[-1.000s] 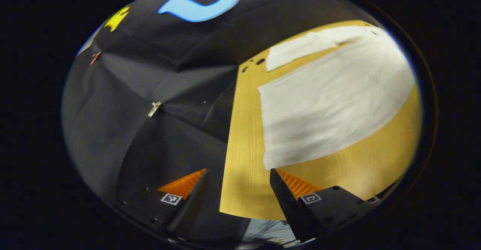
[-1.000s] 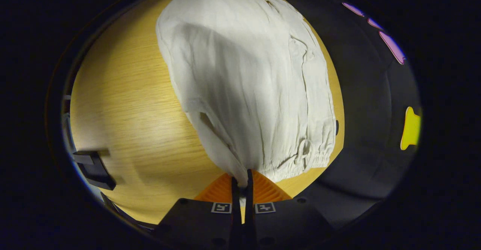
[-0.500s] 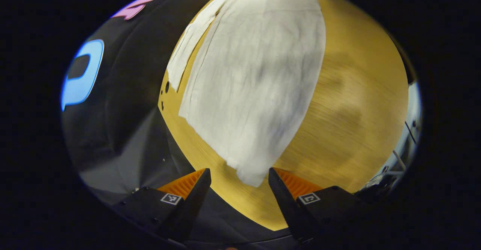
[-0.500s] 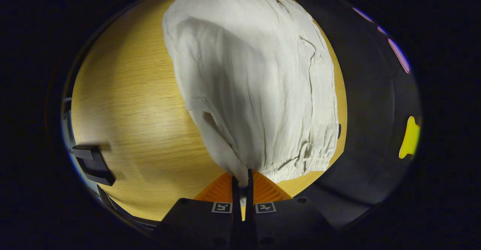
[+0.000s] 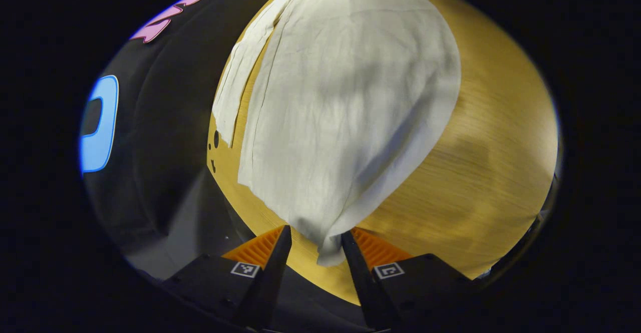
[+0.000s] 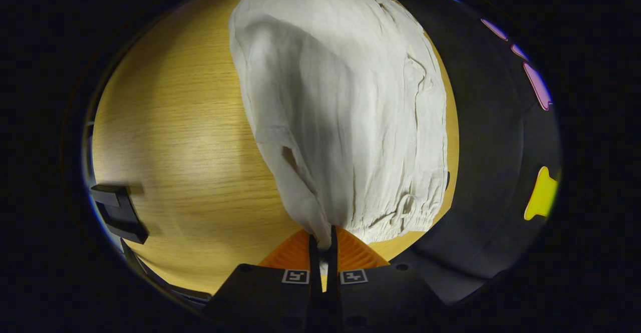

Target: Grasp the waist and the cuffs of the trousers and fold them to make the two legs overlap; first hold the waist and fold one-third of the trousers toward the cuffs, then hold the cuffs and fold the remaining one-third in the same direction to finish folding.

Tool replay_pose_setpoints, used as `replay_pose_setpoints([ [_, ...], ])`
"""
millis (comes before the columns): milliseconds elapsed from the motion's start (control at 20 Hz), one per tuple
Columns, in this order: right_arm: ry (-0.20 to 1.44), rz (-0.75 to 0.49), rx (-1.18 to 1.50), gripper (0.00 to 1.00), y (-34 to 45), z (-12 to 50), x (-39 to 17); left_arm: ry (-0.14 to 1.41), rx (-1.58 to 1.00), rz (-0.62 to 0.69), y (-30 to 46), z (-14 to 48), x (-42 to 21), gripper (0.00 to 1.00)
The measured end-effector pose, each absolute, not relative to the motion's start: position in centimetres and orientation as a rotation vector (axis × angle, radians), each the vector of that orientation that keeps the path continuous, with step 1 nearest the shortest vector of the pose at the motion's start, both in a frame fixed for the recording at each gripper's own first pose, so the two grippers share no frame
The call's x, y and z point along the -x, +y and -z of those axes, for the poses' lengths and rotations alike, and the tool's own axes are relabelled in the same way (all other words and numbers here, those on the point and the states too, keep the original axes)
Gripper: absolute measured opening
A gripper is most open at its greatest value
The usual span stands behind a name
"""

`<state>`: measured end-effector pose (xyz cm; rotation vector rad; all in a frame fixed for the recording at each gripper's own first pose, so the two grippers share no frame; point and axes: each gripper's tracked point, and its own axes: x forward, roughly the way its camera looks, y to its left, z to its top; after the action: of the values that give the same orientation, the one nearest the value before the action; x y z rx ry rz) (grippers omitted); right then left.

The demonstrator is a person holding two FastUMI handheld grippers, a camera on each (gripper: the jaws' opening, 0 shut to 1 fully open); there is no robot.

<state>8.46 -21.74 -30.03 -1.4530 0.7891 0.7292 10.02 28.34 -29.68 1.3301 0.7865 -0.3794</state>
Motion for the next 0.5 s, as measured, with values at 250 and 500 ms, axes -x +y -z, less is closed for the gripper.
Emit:
replay_pose_setpoints([
  [250, 0.784, -0.721, 1.46, 0.07, -21.76, 29.99, -8.47, 0.815, -1.309, 0.39, 27.88, 30.67, -10.51, 0.24],
  [500, 0.768, -0.697, 1.463, 0.07, -21.85, 29.96, -8.44, 0.814, -1.283, 0.332, 28.09, 30.77, -10.46, 0.05],
])
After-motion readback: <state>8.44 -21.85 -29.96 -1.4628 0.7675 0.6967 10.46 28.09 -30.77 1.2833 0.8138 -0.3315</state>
